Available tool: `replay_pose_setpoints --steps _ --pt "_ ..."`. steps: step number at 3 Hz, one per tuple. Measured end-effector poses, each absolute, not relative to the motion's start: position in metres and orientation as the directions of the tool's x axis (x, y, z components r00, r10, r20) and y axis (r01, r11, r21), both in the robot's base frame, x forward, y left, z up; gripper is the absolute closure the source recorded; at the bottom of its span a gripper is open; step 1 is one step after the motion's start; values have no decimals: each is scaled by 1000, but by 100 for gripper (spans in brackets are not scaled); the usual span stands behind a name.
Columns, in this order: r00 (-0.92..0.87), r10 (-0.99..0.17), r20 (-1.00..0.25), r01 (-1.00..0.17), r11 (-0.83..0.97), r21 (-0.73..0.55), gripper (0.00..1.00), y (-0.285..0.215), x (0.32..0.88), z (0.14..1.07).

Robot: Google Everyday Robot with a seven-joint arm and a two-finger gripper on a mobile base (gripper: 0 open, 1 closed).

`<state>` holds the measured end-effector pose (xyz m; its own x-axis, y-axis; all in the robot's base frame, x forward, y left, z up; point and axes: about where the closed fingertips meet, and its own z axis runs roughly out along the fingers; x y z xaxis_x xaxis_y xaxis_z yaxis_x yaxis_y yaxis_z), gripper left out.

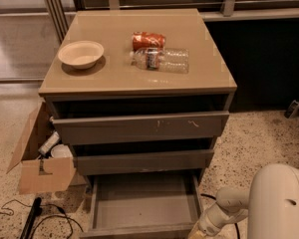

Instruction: Close bottom drawer

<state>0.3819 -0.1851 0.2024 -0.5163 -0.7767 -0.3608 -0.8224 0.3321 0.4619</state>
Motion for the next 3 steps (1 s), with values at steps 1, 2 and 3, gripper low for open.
replay_pose_setpoints --steps 1,2,3 --pt "-517 -778 -357 -820 331 467 60 -185 380 201" --pt "-517 -778 -357 -820 331 467 37 -185 380 201" --pt "-517 -778 -357 -820 331 467 14 -185 380 201"
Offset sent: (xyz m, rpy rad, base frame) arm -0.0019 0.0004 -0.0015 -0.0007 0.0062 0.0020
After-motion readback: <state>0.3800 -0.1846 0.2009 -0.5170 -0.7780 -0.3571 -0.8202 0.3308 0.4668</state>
